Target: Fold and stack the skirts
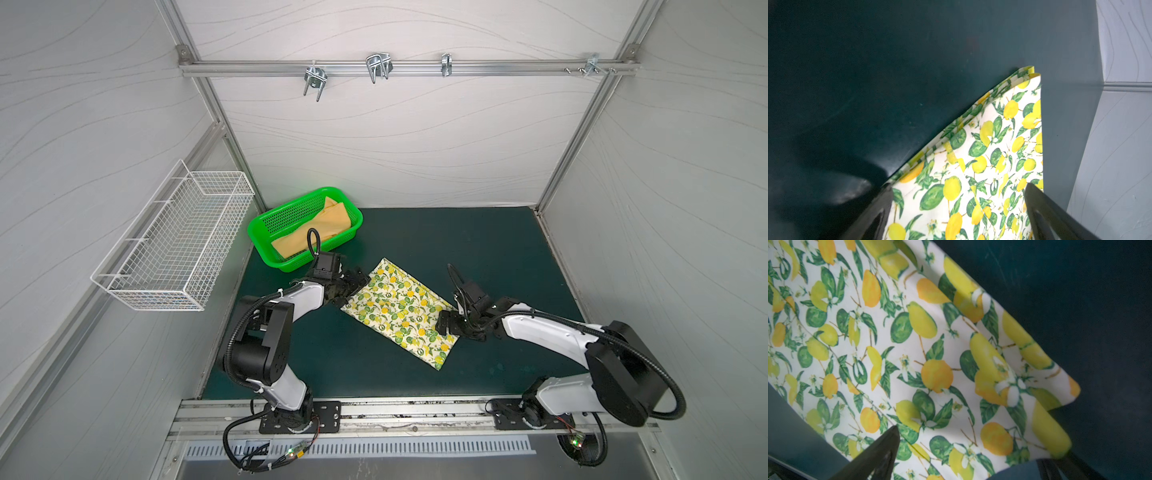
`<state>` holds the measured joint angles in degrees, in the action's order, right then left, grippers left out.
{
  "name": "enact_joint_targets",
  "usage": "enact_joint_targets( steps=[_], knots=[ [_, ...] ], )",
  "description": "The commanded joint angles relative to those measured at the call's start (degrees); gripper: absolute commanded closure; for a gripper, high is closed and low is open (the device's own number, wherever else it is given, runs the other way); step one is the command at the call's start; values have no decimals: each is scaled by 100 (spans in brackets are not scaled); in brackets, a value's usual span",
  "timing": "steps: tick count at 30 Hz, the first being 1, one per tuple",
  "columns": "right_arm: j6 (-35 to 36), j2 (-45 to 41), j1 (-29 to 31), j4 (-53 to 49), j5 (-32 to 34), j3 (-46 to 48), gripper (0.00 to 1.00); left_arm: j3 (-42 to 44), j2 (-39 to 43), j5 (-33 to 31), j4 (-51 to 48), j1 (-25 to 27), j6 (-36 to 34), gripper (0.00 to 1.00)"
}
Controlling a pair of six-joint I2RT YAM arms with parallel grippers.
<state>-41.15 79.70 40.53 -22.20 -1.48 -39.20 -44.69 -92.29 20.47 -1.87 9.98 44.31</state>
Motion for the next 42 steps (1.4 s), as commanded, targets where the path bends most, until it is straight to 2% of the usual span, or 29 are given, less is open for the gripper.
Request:
enact_joint_targets(
  steps=[1, 7, 12, 20, 25, 28, 33, 36, 42],
  knots=[
    [19, 256, -98, 230, 21, -240, 1, 278, -149, 47, 380, -20, 60, 1],
    [253, 665, -552, 433, -184, -485, 1, 839, -35, -36, 806, -4, 197, 1],
    [686, 1243, -816, 191, -220, -1213, 1, 1047, 88, 7, 909, 62, 250, 1],
    [1210, 2357, -1220, -261, -222, -2540, 1, 1186, 647, -304, 685, 563, 469, 1],
    [1430, 2756, -1376, -619, -204, -3305, 1, 1115, 1423, -572, 87, 888, 596, 1],
    [1460, 2612, -1399, -735, -217, -3408, 1, 975, 1961, -699, -369, 892, 553, 1],
    [1440, 1902, -1384, -707, -380, -2944, 1, 531, 2444, -709, -1067, 897, 376, 1],
    [1367, 1395, -1319, -684, -547, -2520, 1, 493, 2541, -394, -866, 960, 543, 1],
    [1014, 386, -1050, -460, -899, -1590, 1, 511, 2506, -399, -319, 1718, 900, 1]
  ],
)
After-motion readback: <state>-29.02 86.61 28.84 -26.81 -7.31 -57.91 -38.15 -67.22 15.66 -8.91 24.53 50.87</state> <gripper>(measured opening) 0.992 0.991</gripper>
